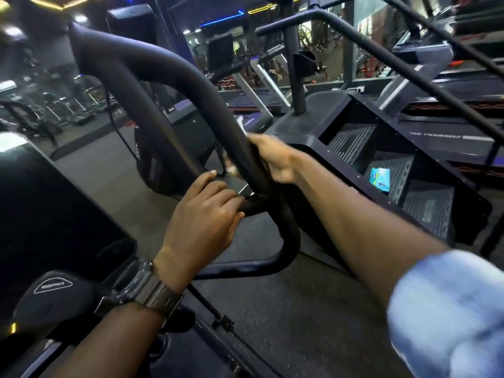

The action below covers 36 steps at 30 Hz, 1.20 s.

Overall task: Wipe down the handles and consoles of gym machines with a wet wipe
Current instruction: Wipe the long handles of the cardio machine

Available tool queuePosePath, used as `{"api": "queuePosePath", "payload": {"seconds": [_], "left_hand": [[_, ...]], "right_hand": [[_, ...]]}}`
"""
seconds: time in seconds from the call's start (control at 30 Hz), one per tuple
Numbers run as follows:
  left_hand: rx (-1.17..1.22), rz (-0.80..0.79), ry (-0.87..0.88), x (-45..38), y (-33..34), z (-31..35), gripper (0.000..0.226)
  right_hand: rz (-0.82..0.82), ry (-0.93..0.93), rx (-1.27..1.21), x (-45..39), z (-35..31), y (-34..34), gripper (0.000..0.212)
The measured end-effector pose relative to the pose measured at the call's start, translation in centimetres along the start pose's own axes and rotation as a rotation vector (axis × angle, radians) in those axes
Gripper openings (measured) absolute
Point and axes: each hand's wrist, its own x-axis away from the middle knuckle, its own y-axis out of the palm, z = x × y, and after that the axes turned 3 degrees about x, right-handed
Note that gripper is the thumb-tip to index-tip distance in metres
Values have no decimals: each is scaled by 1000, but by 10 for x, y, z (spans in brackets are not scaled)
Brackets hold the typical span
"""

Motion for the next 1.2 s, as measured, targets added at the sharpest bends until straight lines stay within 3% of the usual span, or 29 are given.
{"api": "queuePosePath", "payload": {"seconds": [0.13, 0.3, 0.4, 0.5, 0.63, 0.7, 0.77, 0.87, 0.97, 1.1, 1.2], "left_hand": [[-1, -3, 10, 3, 0, -1, 22], [16, -9, 6, 4, -3, -1, 19], [7, -19, 20, 1, -7, -3, 18], [-24, -15, 19, -4, -10, -13, 25], [-108, 10, -44, -17, -22, -36, 38], [-130, 54, -83, -23, -27, -43, 36], [-122, 108, -120, -24, -27, -43, 33], [-102, 155, -168, -18, -22, -33, 30], [-96, 151, -210, -14, -16, -26, 29], [-97, 157, -231, -12, -10, -22, 29], [-76, 161, -254, -10, -5, -14, 28]], "right_hand": [[-81, -45, -5, -24, -32, 11, 61], [-106, 129, -147, 13, 64, -26, 47], [-200, 222, -95, 7, 44, -27, 75], [-242, 97, -6, -18, -36, 10, 88], [-122, -105, 161, -47, -125, 50, 80], [-74, -198, 156, -49, -120, 46, 63], [-47, -174, 90, -41, -90, 39, 51], [-166, 32, -107, -17, -10, 8, 47], [-220, 109, -119, 0, 35, -15, 55], [-190, 21, -86, -9, -26, 16, 73], [1, -190, 25, -12, -53, 36, 64]]}}
